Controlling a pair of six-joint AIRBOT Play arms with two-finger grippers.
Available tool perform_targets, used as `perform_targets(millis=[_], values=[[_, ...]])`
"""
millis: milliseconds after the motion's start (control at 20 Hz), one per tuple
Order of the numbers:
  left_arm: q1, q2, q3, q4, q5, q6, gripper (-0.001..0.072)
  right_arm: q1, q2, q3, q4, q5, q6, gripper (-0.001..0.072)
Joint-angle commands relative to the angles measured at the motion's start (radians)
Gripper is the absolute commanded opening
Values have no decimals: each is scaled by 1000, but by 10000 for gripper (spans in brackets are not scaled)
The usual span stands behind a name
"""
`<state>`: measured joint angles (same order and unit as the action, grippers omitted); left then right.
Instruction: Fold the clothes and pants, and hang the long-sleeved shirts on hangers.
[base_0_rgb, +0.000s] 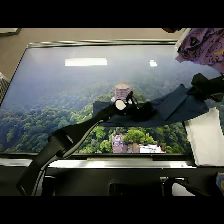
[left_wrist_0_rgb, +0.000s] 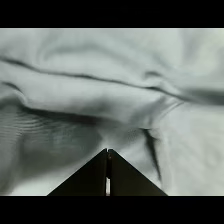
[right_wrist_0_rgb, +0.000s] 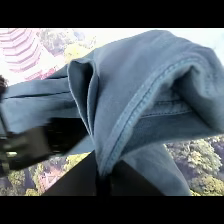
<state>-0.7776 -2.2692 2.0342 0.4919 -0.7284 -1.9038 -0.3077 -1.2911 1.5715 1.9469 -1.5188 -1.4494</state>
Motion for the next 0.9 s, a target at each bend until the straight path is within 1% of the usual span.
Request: perform_targets(millis=[0, 50, 150, 250, 350, 450, 550, 750, 850], values=[[85, 64, 8, 198, -184, -22, 10, 2, 1, 1, 10, 18, 0, 24], [121, 100, 7, 295, -256, -44, 10, 2, 1, 1, 27, 20, 8, 24], [196, 190, 8, 514, -408, -53, 10, 25, 2, 1, 57, 23, 43, 24], [273, 291, 8, 718, -561, -50, 12, 113, 3, 1, 45, 45, 74, 24], [352, 390, 8, 860, -678, -41, 13, 241, 2, 1, -14, 93, 163, 24], [438, 476, 7, 910, -756, -1, 14, 373, -4, 1, -72, 138, 246, 23], [525, 546, 8, 917, -806, 13, 14, 493, -24, 1, -104, 175, 323, 23], [666, 626, 8, 919, -833, 20, 15, 676, -103, 1, -107, 269, 451, 23], [715, 644, 7, 919, -835, 19, 15, 740, -148, 1, -103, 324, 497, 23]])
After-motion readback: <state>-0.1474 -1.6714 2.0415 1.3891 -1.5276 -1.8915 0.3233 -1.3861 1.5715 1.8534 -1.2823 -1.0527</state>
